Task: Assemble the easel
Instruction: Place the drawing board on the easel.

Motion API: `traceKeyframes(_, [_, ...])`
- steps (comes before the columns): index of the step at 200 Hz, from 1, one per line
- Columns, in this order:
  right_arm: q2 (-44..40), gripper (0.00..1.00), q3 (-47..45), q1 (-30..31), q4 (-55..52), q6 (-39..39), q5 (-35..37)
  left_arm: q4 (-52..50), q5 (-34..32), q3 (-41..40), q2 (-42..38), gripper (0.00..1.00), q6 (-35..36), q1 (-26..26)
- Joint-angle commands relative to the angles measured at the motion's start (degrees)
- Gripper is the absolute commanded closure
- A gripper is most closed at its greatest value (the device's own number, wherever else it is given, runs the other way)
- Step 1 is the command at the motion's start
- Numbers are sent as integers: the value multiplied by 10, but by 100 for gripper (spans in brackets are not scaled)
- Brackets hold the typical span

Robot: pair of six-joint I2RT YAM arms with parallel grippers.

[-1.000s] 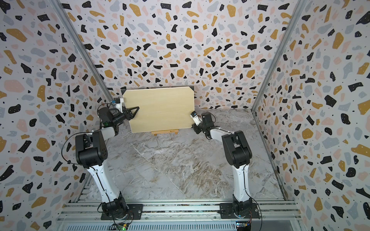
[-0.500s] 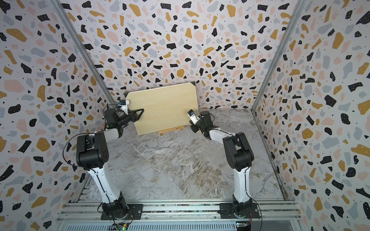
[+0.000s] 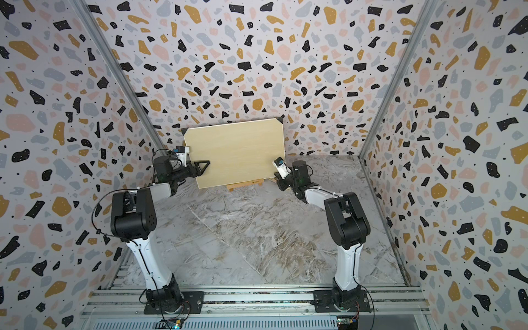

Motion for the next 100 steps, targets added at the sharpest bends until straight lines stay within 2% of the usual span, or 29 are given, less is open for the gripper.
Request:
traceKeyframes(1, [-36,100,-9,-1,22,17,-5,-24,-4,16,-12,14,24,4])
traceKeyframes(23, [-46,100,-18,-2,30,26,-3,-26,-14,9,-19,0,26,6])
traceKeyframes(68, [-85,100,-41,-5,36,43,14,-22,-45,-21,-59,1,20,19])
traceKeyframes(100, [-141,100,-81,-11,41,86,42,-18,-78,-77,-110,1,21,36])
